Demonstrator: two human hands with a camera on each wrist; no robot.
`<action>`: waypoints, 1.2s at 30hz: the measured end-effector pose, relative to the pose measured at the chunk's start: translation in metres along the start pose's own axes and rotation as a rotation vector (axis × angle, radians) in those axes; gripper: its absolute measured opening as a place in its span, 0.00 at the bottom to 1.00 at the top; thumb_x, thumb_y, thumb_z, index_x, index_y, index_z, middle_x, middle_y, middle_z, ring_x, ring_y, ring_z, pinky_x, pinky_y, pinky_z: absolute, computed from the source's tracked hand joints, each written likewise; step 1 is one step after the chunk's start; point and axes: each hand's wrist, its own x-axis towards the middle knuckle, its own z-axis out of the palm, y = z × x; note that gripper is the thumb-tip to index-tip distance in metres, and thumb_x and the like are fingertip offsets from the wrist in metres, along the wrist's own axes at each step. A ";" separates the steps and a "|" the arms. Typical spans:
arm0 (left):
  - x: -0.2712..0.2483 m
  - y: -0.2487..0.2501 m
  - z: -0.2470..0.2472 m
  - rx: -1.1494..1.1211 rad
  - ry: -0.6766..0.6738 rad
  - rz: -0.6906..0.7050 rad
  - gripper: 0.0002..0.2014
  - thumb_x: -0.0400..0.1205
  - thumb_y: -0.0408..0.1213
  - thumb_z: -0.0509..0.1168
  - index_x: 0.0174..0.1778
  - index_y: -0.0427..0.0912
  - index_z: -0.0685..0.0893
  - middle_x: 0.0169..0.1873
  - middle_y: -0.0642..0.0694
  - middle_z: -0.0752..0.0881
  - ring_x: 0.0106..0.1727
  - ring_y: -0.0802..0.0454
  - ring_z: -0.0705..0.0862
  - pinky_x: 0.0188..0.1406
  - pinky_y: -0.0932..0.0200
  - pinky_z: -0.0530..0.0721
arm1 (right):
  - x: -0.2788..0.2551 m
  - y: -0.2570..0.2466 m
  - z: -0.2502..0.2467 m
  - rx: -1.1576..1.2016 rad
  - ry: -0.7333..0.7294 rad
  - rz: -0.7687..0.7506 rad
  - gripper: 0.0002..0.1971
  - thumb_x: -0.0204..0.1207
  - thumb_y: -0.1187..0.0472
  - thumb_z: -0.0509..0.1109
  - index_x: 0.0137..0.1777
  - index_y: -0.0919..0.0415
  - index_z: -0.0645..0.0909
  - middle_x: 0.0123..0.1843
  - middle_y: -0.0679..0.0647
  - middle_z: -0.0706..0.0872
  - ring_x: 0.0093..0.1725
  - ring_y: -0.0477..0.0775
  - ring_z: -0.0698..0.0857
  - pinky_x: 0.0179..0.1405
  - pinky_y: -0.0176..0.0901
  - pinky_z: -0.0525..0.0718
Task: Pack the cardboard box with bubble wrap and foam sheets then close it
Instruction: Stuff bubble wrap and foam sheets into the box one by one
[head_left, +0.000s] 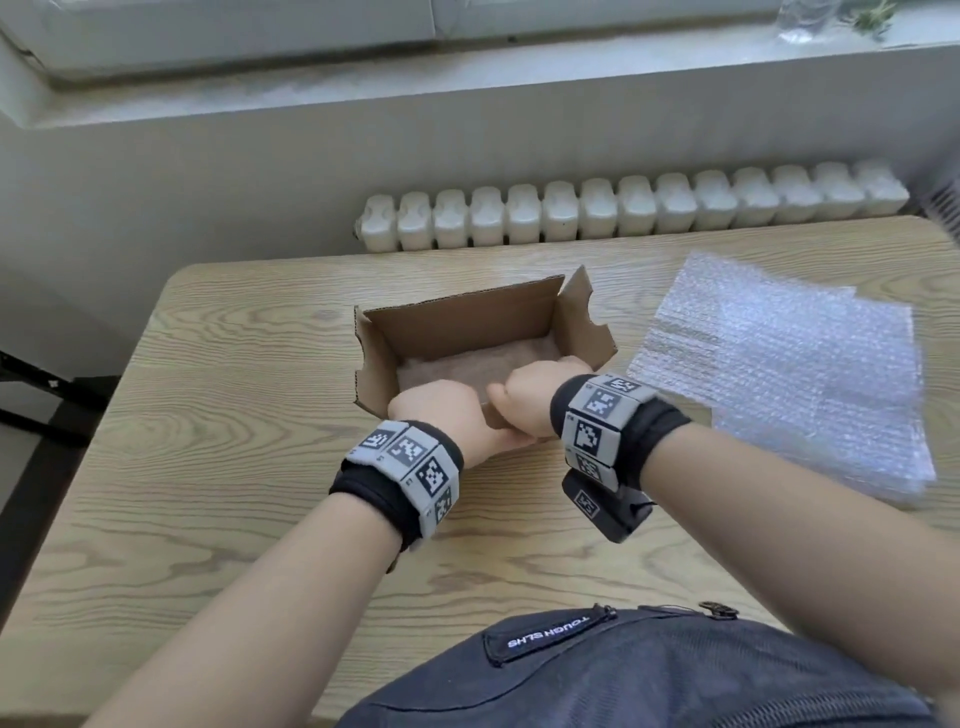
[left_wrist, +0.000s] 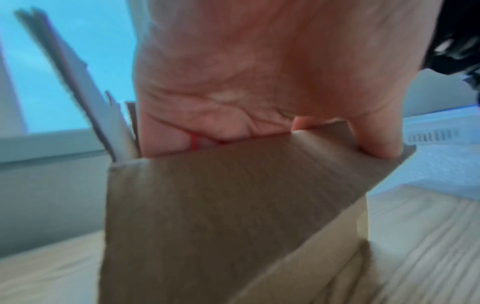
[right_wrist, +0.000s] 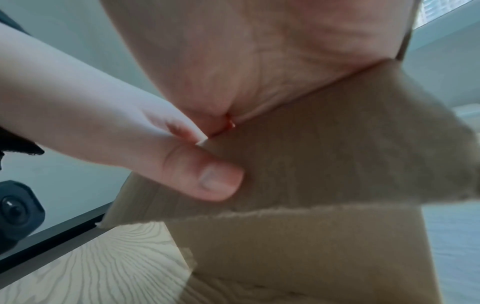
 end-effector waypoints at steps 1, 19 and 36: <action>0.002 -0.002 0.000 -0.046 -0.043 0.004 0.44 0.56 0.84 0.50 0.49 0.52 0.85 0.42 0.51 0.85 0.43 0.50 0.83 0.41 0.58 0.78 | 0.001 -0.001 0.000 0.007 -0.005 0.009 0.27 0.84 0.51 0.40 0.63 0.59 0.79 0.65 0.59 0.83 0.66 0.57 0.80 0.69 0.53 0.67; -0.030 0.031 -0.038 -0.298 0.336 0.284 0.27 0.78 0.57 0.62 0.71 0.50 0.75 0.67 0.49 0.77 0.67 0.50 0.77 0.64 0.52 0.77 | -0.052 0.085 0.017 0.627 0.989 -0.017 0.08 0.78 0.63 0.64 0.53 0.64 0.80 0.52 0.54 0.77 0.50 0.51 0.77 0.53 0.42 0.78; -0.027 0.148 -0.027 -0.254 0.294 0.733 0.15 0.82 0.45 0.62 0.64 0.50 0.80 0.62 0.53 0.80 0.61 0.55 0.80 0.61 0.54 0.79 | -0.055 0.214 0.096 0.745 0.449 0.782 0.30 0.76 0.60 0.65 0.76 0.53 0.58 0.75 0.67 0.58 0.70 0.68 0.68 0.69 0.56 0.73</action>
